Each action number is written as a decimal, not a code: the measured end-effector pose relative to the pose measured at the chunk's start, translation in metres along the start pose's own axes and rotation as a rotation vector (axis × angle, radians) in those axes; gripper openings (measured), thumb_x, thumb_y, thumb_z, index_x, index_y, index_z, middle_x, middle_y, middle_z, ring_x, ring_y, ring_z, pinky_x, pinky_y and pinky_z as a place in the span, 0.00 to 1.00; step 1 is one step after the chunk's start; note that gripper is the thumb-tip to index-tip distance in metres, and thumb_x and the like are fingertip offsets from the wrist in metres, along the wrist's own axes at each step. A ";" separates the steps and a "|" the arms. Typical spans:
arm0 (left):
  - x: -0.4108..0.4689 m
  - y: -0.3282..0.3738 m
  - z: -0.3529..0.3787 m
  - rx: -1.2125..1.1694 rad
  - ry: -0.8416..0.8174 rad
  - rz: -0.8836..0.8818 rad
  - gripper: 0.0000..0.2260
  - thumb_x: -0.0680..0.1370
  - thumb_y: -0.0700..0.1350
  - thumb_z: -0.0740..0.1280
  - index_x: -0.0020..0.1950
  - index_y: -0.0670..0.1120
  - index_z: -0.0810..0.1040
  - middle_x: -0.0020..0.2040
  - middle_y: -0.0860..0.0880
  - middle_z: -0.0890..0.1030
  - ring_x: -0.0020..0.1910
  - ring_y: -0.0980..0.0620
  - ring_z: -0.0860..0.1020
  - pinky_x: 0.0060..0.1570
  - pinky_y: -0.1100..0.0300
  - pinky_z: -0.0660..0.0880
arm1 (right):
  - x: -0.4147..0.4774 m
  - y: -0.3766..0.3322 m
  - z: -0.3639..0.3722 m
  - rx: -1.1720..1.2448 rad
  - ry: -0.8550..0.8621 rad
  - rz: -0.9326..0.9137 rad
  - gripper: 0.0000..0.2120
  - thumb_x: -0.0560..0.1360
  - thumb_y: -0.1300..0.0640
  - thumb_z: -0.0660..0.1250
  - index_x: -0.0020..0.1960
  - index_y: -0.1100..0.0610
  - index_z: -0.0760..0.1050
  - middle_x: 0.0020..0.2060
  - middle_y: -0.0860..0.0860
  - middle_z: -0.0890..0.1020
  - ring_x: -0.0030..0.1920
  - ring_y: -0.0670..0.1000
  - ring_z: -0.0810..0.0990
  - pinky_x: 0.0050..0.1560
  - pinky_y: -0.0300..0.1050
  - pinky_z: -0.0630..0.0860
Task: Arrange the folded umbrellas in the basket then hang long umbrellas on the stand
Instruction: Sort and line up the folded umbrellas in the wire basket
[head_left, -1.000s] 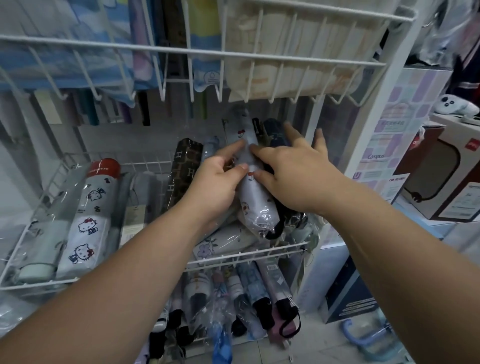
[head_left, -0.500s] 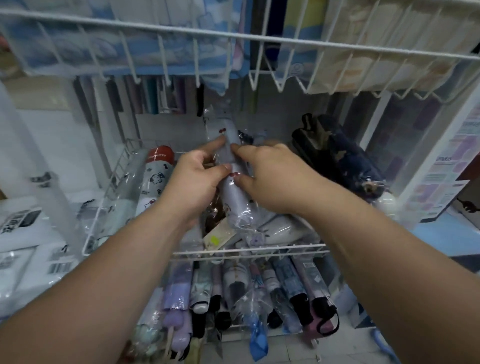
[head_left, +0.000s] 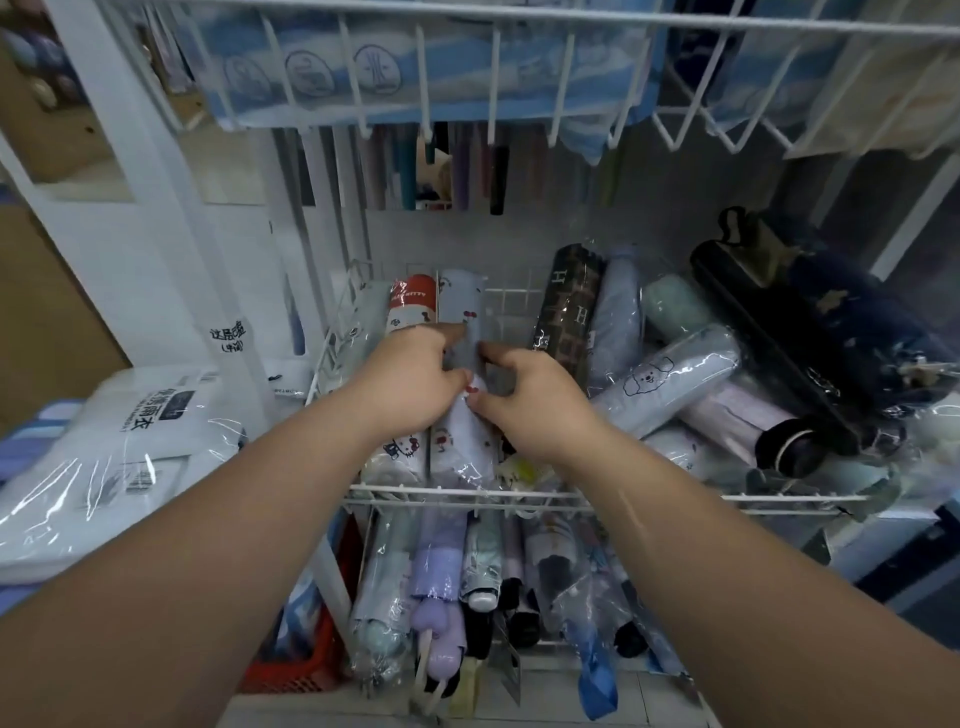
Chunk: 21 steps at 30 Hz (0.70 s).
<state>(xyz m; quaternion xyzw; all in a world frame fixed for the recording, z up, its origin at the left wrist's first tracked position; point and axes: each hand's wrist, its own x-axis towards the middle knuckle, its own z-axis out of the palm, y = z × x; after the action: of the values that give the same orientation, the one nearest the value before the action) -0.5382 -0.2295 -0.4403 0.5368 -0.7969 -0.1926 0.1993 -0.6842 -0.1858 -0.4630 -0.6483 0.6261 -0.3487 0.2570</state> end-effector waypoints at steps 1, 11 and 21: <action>0.001 0.000 0.001 0.091 -0.012 0.030 0.23 0.80 0.48 0.67 0.75 0.51 0.71 0.68 0.46 0.78 0.61 0.47 0.78 0.56 0.58 0.74 | 0.000 0.001 0.001 -0.009 -0.006 0.004 0.24 0.78 0.58 0.70 0.73 0.57 0.72 0.67 0.51 0.79 0.65 0.49 0.77 0.56 0.31 0.67; 0.006 -0.034 0.005 0.402 -0.025 0.133 0.25 0.77 0.68 0.59 0.73 0.66 0.68 0.78 0.58 0.63 0.78 0.48 0.58 0.75 0.39 0.55 | 0.003 0.016 0.013 -0.028 -0.030 0.020 0.29 0.78 0.52 0.70 0.77 0.54 0.67 0.71 0.50 0.75 0.68 0.47 0.75 0.62 0.33 0.66; -0.004 -0.009 0.014 0.414 0.097 0.164 0.22 0.78 0.59 0.66 0.71 0.56 0.73 0.72 0.50 0.73 0.71 0.43 0.70 0.69 0.41 0.67 | -0.024 0.006 -0.028 -0.476 0.151 -0.121 0.19 0.78 0.48 0.68 0.65 0.56 0.77 0.57 0.57 0.79 0.57 0.59 0.79 0.57 0.52 0.77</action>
<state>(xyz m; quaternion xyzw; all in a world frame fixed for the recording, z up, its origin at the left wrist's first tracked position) -0.5370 -0.2279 -0.4568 0.5082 -0.8499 0.0180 0.1379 -0.7089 -0.1596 -0.4537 -0.6989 0.6681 -0.2538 0.0284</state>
